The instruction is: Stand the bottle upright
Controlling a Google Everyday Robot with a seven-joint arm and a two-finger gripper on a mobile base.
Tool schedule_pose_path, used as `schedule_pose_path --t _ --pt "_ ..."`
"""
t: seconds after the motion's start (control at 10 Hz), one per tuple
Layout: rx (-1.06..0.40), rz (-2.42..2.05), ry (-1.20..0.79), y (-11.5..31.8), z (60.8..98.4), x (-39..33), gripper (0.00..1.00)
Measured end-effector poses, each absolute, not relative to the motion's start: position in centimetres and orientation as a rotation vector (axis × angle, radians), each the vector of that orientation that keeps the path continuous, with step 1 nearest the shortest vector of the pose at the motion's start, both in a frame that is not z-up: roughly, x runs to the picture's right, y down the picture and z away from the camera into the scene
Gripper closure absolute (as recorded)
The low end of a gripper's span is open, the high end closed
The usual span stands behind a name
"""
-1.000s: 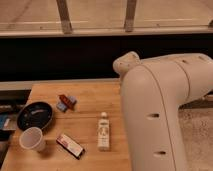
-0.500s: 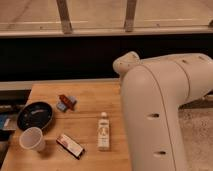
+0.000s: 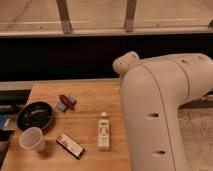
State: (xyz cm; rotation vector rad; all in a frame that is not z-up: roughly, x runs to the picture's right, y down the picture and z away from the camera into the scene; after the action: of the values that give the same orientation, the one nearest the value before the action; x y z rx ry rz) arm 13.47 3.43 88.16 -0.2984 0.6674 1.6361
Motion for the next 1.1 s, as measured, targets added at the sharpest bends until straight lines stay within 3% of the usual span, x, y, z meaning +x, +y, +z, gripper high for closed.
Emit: schedule_pose_path --t 0.5,1.1 --pt "-0.471 1.572 0.762 7.5 87.1 9.3 0.42" --pt "-0.643 1.597 0.649 8.8 83.7 7.2 0.42"
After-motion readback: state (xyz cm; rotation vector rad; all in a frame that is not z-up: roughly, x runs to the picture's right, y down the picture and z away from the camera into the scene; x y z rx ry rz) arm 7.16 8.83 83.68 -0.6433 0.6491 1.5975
